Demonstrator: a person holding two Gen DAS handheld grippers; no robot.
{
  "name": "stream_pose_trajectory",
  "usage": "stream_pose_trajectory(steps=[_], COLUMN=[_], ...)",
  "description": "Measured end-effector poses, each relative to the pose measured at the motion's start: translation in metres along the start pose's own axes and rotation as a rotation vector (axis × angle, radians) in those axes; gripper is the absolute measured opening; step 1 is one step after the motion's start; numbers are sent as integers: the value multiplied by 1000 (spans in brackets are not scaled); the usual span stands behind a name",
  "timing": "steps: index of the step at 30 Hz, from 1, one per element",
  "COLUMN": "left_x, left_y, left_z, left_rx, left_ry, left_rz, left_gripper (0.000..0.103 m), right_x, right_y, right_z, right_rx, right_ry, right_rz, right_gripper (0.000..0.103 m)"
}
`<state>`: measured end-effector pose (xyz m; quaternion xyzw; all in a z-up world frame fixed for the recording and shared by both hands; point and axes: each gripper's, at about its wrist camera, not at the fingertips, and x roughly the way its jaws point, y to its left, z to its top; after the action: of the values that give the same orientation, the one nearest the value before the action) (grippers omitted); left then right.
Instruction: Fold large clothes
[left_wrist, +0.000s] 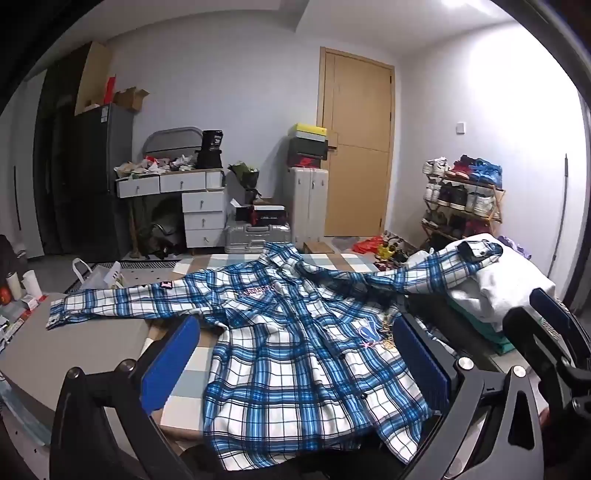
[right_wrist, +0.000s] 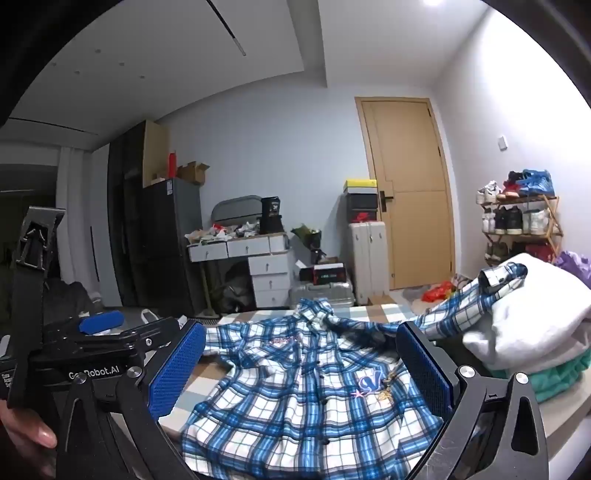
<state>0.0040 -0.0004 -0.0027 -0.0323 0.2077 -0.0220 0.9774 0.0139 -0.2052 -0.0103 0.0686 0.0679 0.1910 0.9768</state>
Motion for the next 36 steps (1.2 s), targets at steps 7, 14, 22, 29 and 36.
stream_pose_trajectory(steps=[7,14,22,29,36], left_x=[-13,-10,-9,-8,-8], left_y=[3,-1,2,3,3], left_z=[2,-3,-5,-7,-7], left_rx=[0,0,-7,-14,-15], left_ry=[-55,-44,-36,-26,-23], left_rz=[41,41,37,36,33], left_gripper=[102,102,102,102,102], right_x=[-5,-12,-6,-5,-5], right_y=[0,0,-1,-5,-5], right_z=[2,1,3,3,3], right_rx=[5,3,9,31,29], right_ry=[-6,-5,0,2,-1], right_rz=[0,-3,-13,-13,-11], right_gripper=[103,103,103,103,103])
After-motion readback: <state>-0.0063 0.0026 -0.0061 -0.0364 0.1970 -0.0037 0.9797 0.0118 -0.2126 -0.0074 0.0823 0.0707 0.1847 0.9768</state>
